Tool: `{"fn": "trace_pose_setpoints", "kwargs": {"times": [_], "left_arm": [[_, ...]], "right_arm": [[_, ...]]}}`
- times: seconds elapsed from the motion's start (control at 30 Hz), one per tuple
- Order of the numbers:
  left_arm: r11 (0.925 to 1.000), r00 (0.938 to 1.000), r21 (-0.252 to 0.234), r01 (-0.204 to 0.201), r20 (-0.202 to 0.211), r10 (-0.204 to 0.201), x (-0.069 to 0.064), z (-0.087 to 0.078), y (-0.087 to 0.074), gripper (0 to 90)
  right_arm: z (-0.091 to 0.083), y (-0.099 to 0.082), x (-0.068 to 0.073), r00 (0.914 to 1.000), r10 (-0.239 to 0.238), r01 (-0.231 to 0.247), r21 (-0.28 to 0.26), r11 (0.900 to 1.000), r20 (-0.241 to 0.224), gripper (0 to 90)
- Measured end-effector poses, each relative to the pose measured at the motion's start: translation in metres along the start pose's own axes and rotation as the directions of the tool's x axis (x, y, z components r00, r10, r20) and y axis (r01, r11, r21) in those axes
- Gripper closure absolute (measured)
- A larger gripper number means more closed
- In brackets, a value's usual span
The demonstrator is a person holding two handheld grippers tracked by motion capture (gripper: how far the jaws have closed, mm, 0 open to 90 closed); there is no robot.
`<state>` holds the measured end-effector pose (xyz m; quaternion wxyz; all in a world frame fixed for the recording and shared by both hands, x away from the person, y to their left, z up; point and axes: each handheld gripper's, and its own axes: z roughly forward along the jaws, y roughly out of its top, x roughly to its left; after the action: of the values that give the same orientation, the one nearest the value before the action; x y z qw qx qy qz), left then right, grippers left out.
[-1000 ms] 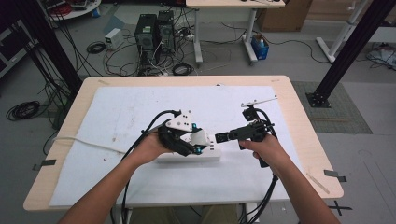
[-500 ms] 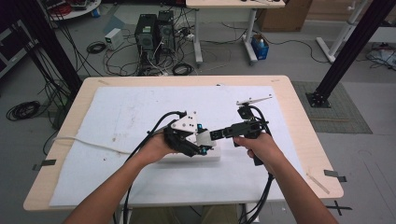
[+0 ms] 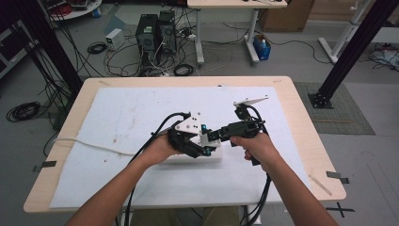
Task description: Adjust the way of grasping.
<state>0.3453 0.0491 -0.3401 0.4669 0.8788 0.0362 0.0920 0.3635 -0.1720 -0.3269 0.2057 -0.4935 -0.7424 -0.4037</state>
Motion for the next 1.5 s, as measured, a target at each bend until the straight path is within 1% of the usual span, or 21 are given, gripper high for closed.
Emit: {"fn": "trace_pose_setpoints", "kwargs": {"times": [0.03, 0.07, 0.1, 0.27, 0.33, 0.47, 0.6, 0.63, 0.8, 0.9, 1.07, 1.1, 1.13, 1.2, 1.23, 1.27, 1.33, 1.37, 1.43, 1.47, 1.5], "left_arm": [[1.0, 1.0, -0.001, -0.003, -0.002, 0.003, 0.0, 0.0, 0.0, 42.6], [1.0, 1.0, 0.002, -0.007, -0.002, 0.007, 0.0, 0.0, 0.0, 42.6], [1.0, 1.0, -0.001, -0.005, 0.0, 0.005, -0.001, 0.001, 0.001, 42.6], [0.9999, 1.0, -0.006, -0.008, -0.002, 0.008, -0.001, 0.001, 0.001, 42.6], [0.9999, 1.0, -0.006, -0.009, -0.002, 0.009, -0.001, 0.001, 0.001, 42.6], [0.9999, 0.9999, -0.008, -0.011, -0.007, 0.011, -0.002, 0.001, 0.001, 42.6], [0.9998, 0.9998, -0.01, -0.019, -0.009, 0.019, -0.003, 0.001, 0.001, 42.6], [0.9997, 0.9997, -0.009, -0.021, -0.011, 0.021, -0.003, 0.001, 0.002, 42.6], [0.9995, 0.9994, -0.013, -0.03, -0.016, 0.03, -0.005, 0.002, 0.002, 42.6], [0.9994, 0.9993, -0.008, -0.034, -0.016, 0.033, -0.005, 0.003, 0.002, 42.6], [0.9989, 0.9987, -0.006, -0.046, -0.023, 0.045, -0.006, 0.002, 0.002, 42.6], [0.9984, 0.998, 0.0, -0.057, -0.028, 0.057, -0.006, 0.002, 0.002, 42.6], [0.9976, 0.997, 0.009, -0.068, -0.037, 0.068, -0.007, 0.002, 0.002, 42.6], [0.9965, 0.9958, 0.025, -0.08, -0.043, 0.081, -0.009, 0.004, 0.002, 42.5], [0.9965, 0.9957, 0.024, -0.08, -0.045, 0.081, -0.009, 0.004, 0.001, 42.5], [0.9971, 0.996, 0.022, -0.073, -0.049, 0.074, -0.009, 0.005, 0.001, 42.4], [0.9987, 0.9979, 0.023, -0.045, -0.045, 0.046, -0.008, 0.006, 0.0, 42.0], [0.9995, 0.9988, 0.025, -0.02, -0.044, 0.021, -0.006, 0.006, 0.0, 39.5], [0.9983, 0.9989, 0.055, 0.022, -0.042, -0.02, -0.003, 0.006, -0.002, 26.9], [0.9967, 0.9986, 0.07, 0.041, -0.036, -0.038, -0.002, 0.005, -0.004, 25.5], [0.9945, 0.9982, 0.092, 0.052, -0.035, -0.049, 0.0, 0.005, -0.005, 23.7]], "right_arm": [[0.0, 0.0, 0.0, 1.0, 0.008, -0.008, 0.005, 1.0, 0.0, 19.4], [0.001, 0.0, 0.0, 0.9999, 0.011, -0.011, 0.007, 0.9999, 0.003, 22.7], [0.001, 0.0, 0.0, 0.9999, 0.011, -0.011, 0.01, 0.9999, -0.007, 26.4], [0.003, 0.0, 0.0, 0.9992, 0.038, -0.038, 0.014, 0.9992, -0.009, 29.3], [0.003, 0.0, 0.0, 0.9993, 0.038, -0.038, 0.014, 0.9992, -0.008, 33.4], [0.003, 0.0, -0.001, 0.9992, 0.039, -0.039, 0.013, 0.9992, -0.013, 38.2], [0.003, 0.0, -0.003, 0.9974, 0.061, -0.061, 0.012, 0.9981, -0.039, 43.4], [0.003, 0.0, -0.004, 0.9958, 0.078, -0.078, 0.012, 0.9969, -0.047, 44.5], [0.003, -0.002, -0.008, 0.9925, 0.101, -0.101, 0.007, 0.9949, -0.069, 48.9], [0.004, -0.003, -0.009, 0.992, 0.1, -0.099, 0.016, 0.995, -0.077, 51.4], [0.006, -0.005, -0.011, 0.9904, 0.105, -0.104, 0.017, 0.9944, -0.09, 58.3], [0.007, -0.006, -0.012, 0.9899, 0.107, -0.107, 0.014, 0.9942, -0.092, 59.9], [0.007, -0.007, -0.013, 0.9843, 0.137, -0.135, 0.023, 0.9906, -0.111, 60.9], [0.009, -0.008, -0.015, 0.9833, 0.144, -0.143, 0.018, 0.9896, -0.112, 62.1], [0.01, -0.009, -0.015, 0.984, 0.142, -0.141, 0.015, 0.9899, -0.107, 62.3], [0.01, -0.009, -0.015, 0.9846, 0.142, -0.141, 0.017, 0.9899, -0.102, 62.4], [0.01, -0.01, -0.014, 0.9898, 0.114, -0.114, 0.004, 0.9935, -0.086, 62.5], [0.011, -0.009, -0.013, 0.9927, 0.095, -0.095, -0.003, 0.9954, -0.075, 62.6], [0.01, -0.009, -0.011, 0.9988, 0.046, -0.046, -0.007, 0.9989, -0.021, 62.5], [0.008, -0.009, -0.011, 0.9998, 0.02, -0.02, -0.008, 0.9998, 0.004, 62.5], [0.006, -0.009, -0.011, 0.9998, 0.01, -0.01, -0.02, 0.9998, 0.019, 62.6]]}}
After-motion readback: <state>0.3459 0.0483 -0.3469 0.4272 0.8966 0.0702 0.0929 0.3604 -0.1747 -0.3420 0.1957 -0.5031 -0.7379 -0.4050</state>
